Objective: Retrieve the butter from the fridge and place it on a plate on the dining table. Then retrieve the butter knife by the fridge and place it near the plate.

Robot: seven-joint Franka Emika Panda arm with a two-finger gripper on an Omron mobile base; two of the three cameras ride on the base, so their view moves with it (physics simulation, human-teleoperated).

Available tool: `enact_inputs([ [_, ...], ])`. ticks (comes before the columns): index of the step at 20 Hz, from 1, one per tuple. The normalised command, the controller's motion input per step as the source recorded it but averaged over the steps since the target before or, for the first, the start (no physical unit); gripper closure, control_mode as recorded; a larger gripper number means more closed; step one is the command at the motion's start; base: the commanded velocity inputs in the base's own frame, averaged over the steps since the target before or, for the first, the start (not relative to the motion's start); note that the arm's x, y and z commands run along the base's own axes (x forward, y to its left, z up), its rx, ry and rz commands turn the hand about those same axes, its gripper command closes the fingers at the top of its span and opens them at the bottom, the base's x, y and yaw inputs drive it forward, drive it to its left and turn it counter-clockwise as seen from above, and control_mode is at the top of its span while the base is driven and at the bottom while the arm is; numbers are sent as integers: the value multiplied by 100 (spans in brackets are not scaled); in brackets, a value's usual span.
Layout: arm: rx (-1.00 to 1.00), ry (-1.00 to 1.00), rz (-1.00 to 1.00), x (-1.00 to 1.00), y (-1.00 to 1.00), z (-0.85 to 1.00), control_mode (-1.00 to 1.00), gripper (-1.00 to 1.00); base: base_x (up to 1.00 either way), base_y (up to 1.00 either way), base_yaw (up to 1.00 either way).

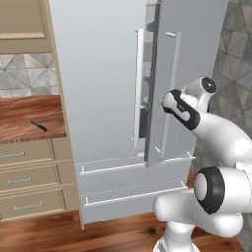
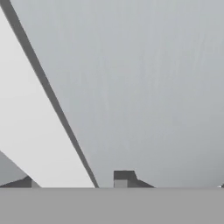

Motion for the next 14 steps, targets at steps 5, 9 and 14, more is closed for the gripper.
enact_inputs([
  [5, 0, 0, 0, -79, -85, 0, -100, 100, 0, 0, 0],
  [9, 0, 0, 0, -93, -98, 0, -100, 100, 0, 0, 0],
  [14, 1, 0, 0, -64, -91, 0, -100, 100, 0, 0, 0],
])
